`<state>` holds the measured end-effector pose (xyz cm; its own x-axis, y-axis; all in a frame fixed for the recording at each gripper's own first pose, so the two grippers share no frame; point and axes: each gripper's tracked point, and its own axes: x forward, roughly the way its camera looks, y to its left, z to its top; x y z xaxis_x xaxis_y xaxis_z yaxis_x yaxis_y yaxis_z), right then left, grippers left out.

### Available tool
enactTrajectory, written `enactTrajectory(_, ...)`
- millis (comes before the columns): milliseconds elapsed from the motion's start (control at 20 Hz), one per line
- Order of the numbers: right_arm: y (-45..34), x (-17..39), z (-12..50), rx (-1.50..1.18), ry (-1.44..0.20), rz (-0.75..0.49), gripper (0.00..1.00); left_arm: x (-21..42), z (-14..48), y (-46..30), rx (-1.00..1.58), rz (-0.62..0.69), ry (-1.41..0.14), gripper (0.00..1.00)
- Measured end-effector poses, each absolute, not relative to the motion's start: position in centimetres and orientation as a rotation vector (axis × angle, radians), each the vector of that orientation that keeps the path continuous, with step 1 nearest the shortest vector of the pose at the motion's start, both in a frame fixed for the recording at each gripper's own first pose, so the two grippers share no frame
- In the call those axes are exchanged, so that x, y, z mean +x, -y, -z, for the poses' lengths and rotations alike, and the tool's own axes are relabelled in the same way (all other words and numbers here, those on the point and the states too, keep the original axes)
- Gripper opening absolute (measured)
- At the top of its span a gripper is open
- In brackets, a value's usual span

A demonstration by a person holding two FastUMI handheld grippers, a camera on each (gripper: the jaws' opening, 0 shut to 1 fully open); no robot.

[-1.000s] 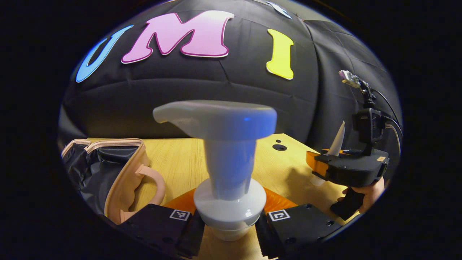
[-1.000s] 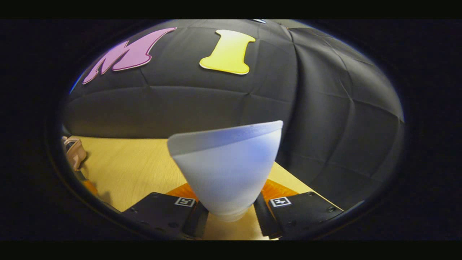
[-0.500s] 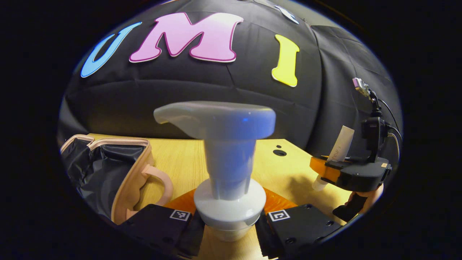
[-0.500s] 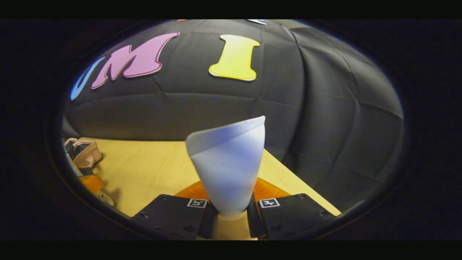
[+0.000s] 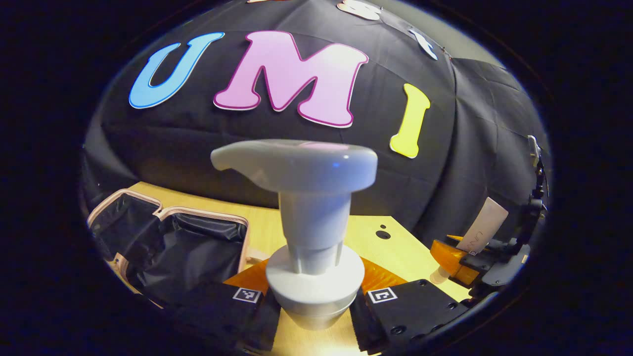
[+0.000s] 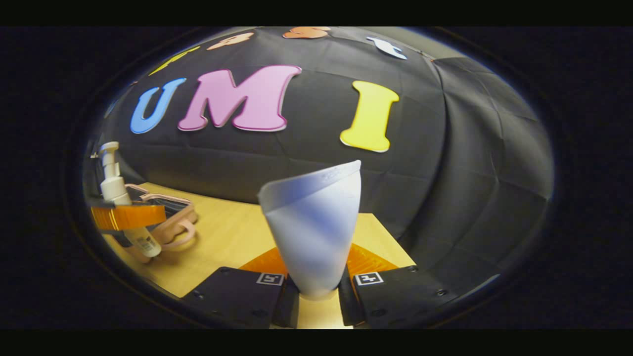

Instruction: First open the suitcase, pack the skin care products into it, and then close the suitcase.

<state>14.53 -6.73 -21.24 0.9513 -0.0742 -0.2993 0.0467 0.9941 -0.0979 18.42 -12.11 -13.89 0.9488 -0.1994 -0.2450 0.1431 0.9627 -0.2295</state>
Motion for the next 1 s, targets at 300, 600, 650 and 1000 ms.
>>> enactTrajectory(300, -5.8, 10.8, 14.0, -0.029, -0.248, -0.041, 0.41, 15.7, 12.4, 0.5, -0.161, 0.150, -0.337, 0.63)
enactTrajectory(600, -17.0, 10.2, 11.2, -0.005, -0.235, -0.219, 0.37, 18.5, 18.1, -6.6, -0.112, 0.114, -0.533, 0.63)
enactTrajectory(650, -18.3, 10.7, 10.9, -0.013, -0.219, -0.250, 0.36, 18.8, 19.6, -6.7, -0.115, 0.098, -0.588, 0.63)
enactTrajectory(1000, -21.7, 13.7, 14.4, 0.052, -0.314, -0.362, 0.37, 20.8, 27.0, -6.6, -0.069, 0.069, -0.872, 0.64)
